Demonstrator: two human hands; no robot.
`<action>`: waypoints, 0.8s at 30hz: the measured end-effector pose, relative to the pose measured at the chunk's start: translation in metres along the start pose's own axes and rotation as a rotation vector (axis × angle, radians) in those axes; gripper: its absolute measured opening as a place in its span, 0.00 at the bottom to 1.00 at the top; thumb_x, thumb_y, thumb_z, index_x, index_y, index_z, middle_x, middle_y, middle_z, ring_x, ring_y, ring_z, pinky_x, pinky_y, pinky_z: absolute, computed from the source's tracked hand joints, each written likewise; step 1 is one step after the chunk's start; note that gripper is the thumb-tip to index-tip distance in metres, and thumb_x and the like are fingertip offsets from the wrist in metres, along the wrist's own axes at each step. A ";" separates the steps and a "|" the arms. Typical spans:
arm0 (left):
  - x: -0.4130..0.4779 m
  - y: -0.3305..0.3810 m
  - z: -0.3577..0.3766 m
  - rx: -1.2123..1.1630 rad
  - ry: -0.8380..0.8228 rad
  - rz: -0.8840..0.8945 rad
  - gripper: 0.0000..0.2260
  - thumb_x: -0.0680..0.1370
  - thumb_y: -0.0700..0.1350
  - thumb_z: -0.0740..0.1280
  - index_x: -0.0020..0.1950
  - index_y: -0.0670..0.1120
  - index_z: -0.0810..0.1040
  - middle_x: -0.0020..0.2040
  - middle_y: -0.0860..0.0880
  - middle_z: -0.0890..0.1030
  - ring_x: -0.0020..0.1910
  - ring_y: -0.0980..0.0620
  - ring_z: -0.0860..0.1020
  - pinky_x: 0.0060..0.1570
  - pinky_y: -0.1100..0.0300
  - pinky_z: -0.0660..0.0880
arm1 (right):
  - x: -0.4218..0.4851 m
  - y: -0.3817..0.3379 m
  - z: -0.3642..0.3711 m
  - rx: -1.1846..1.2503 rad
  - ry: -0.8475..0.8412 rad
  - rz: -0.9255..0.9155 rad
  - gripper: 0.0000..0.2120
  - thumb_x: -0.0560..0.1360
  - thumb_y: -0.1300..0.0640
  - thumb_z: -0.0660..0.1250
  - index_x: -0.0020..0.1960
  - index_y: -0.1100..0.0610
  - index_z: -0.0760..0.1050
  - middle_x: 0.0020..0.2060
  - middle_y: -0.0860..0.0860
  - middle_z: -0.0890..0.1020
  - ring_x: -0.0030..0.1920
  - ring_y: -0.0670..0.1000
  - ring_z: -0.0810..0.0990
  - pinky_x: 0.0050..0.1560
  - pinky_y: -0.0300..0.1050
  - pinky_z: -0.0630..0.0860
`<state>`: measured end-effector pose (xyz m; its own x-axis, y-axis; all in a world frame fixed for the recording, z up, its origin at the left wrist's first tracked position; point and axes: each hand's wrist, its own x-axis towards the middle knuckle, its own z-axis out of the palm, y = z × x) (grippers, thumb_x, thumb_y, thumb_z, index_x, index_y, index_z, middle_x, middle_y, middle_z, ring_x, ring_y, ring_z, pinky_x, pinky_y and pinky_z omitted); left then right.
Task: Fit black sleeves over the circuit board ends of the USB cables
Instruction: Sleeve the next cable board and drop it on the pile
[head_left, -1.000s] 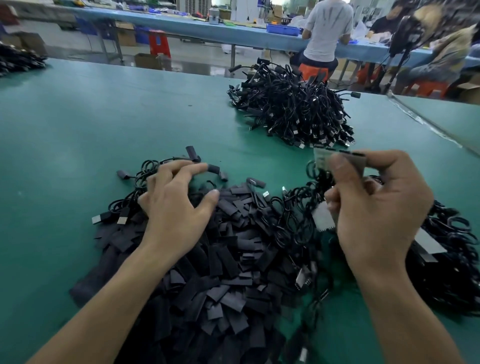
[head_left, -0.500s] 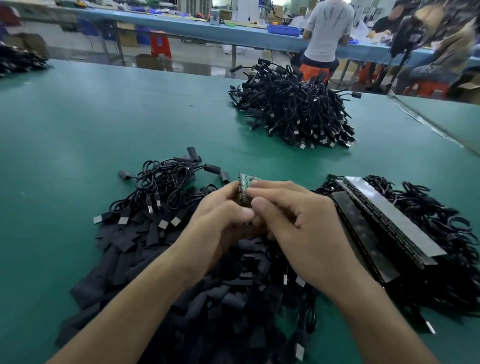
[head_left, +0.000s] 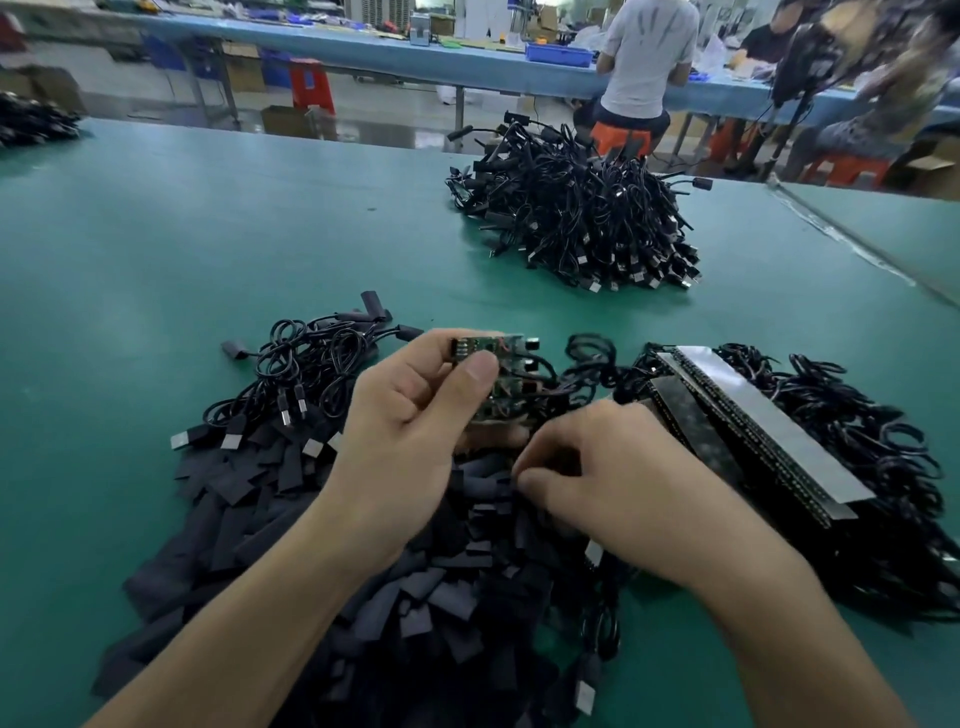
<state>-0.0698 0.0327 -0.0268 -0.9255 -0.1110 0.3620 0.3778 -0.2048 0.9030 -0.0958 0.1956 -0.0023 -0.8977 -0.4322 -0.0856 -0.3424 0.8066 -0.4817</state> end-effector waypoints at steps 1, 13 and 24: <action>0.001 0.004 -0.001 -0.065 -0.007 0.014 0.08 0.78 0.47 0.65 0.46 0.51 0.83 0.43 0.47 0.83 0.44 0.48 0.81 0.43 0.54 0.81 | -0.001 0.002 -0.001 -0.079 -0.069 0.002 0.11 0.72 0.45 0.70 0.54 0.42 0.80 0.45 0.43 0.83 0.46 0.47 0.82 0.49 0.48 0.80; 0.021 0.014 -0.034 -0.510 0.374 -0.204 0.12 0.76 0.54 0.67 0.40 0.48 0.71 0.26 0.53 0.73 0.29 0.55 0.74 0.45 0.60 0.74 | 0.006 0.017 0.000 0.220 0.350 0.078 0.06 0.73 0.54 0.75 0.43 0.52 0.78 0.36 0.48 0.81 0.37 0.47 0.81 0.42 0.53 0.82; 0.021 0.013 -0.038 -0.778 0.464 -0.267 0.13 0.75 0.53 0.68 0.35 0.46 0.80 0.20 0.54 0.66 0.22 0.59 0.65 0.36 0.67 0.76 | 0.021 0.026 0.015 -0.067 0.317 -0.099 0.08 0.77 0.52 0.70 0.56 0.48 0.81 0.50 0.49 0.84 0.53 0.54 0.79 0.55 0.51 0.75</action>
<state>-0.0837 -0.0093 -0.0165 -0.9443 -0.3087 -0.1144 0.2212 -0.8523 0.4741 -0.1190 0.2017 -0.0296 -0.8969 -0.3718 0.2395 -0.4407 0.7961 -0.4148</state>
